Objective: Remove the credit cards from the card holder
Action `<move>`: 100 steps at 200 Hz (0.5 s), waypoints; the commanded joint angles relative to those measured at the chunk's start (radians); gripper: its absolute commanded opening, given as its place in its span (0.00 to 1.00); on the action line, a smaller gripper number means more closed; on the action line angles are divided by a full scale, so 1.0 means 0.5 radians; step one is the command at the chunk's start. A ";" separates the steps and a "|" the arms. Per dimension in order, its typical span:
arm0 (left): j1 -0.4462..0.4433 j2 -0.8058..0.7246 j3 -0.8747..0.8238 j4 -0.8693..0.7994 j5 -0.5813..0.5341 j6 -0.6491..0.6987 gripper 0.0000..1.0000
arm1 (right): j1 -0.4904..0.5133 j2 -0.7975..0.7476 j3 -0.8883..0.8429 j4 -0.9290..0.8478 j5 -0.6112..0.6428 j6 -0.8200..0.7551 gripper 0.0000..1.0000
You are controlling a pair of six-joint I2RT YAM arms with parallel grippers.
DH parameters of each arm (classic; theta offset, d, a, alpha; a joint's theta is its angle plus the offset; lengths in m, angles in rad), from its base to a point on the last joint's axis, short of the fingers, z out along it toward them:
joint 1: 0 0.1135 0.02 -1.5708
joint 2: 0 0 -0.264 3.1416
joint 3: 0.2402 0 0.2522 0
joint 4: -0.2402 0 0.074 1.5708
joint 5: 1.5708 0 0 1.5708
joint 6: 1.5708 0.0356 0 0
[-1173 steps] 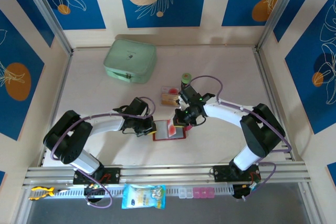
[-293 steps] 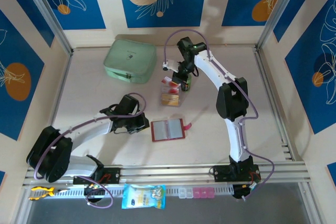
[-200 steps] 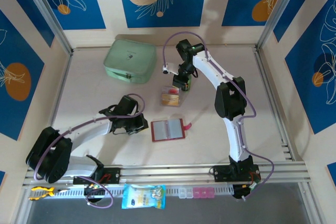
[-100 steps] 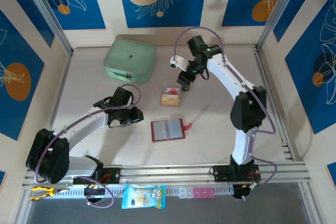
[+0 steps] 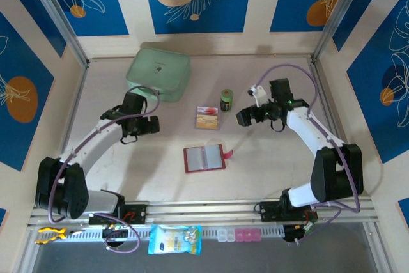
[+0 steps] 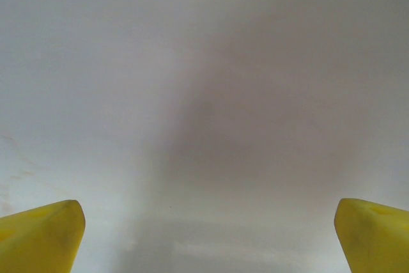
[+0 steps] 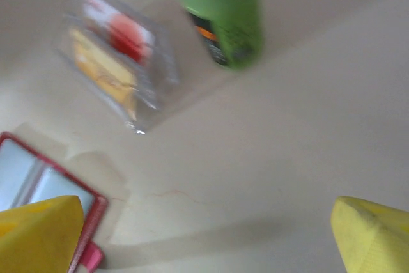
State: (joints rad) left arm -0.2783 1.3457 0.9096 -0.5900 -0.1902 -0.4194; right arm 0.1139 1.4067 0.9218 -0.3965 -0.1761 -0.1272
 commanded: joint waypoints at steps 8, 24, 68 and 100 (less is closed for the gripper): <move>0.099 0.050 -0.136 0.244 -0.515 0.197 1.00 | -0.214 -0.091 -0.343 0.691 0.051 0.373 0.99; 0.164 0.060 -0.236 0.458 -0.582 0.254 0.99 | -0.300 -0.089 -0.520 1.021 0.145 0.421 0.99; 0.270 0.089 -0.586 1.426 -0.541 0.659 0.99 | -0.366 -0.006 -0.835 1.830 0.266 0.487 0.99; 0.301 0.128 -0.840 2.181 -0.345 0.835 0.99 | -0.314 0.116 -0.978 2.245 0.346 0.500 0.99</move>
State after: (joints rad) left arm -0.1448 1.3941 0.5472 0.1154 -0.4202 -0.1211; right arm -0.0650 1.4178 0.4740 0.4603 -0.0471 0.1066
